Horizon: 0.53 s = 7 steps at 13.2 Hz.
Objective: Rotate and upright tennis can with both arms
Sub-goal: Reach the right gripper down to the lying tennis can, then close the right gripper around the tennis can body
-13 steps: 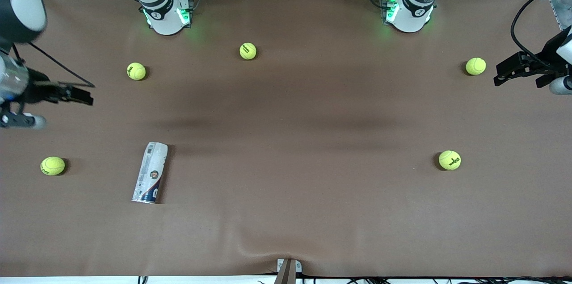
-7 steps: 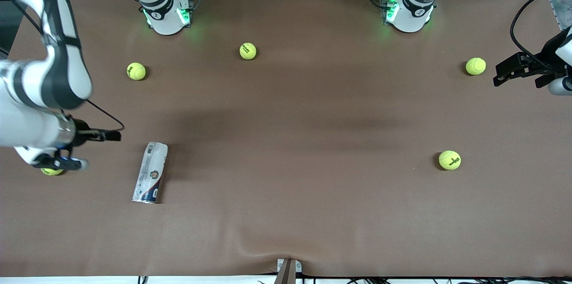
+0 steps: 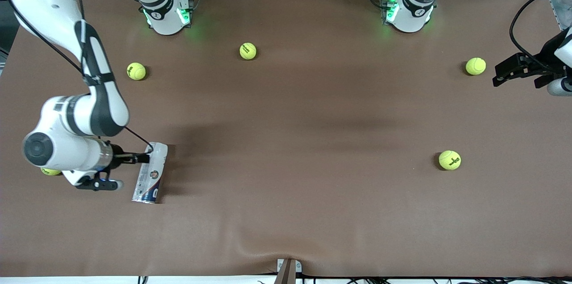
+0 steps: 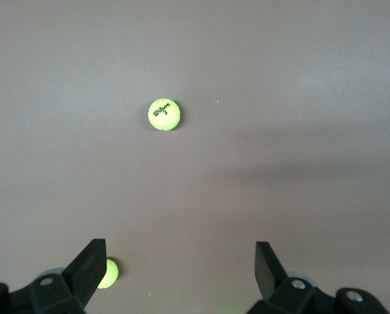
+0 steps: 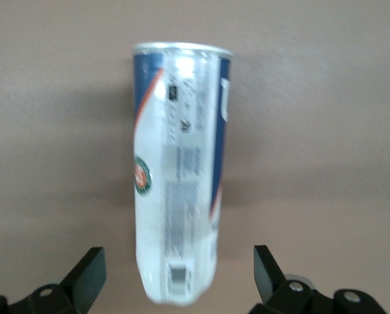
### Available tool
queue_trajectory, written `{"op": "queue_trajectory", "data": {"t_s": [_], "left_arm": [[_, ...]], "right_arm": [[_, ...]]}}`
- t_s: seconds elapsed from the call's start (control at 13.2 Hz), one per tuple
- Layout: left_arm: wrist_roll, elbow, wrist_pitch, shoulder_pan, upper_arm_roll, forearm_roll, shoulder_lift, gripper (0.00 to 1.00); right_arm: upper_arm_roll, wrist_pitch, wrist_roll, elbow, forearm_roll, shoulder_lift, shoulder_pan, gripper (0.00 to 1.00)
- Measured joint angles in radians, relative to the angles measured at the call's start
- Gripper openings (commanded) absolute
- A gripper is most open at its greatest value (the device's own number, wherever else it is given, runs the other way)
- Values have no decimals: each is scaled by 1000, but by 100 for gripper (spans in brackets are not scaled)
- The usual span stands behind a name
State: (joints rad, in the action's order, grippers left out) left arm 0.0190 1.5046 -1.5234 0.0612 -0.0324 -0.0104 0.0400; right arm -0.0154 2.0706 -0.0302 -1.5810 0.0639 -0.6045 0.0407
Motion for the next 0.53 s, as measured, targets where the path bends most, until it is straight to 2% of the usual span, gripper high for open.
{"op": "queue_trajectory", "data": {"t_s": [0.15, 0.53], "left_arm": [[0, 1, 0, 0, 0, 0, 0, 100], [0, 3, 0, 0, 0, 0, 0, 100]], "right_arm": [[0, 78, 0, 0, 0, -38, 7, 100], [-1, 103, 0, 2, 1, -90, 8, 100]]}}
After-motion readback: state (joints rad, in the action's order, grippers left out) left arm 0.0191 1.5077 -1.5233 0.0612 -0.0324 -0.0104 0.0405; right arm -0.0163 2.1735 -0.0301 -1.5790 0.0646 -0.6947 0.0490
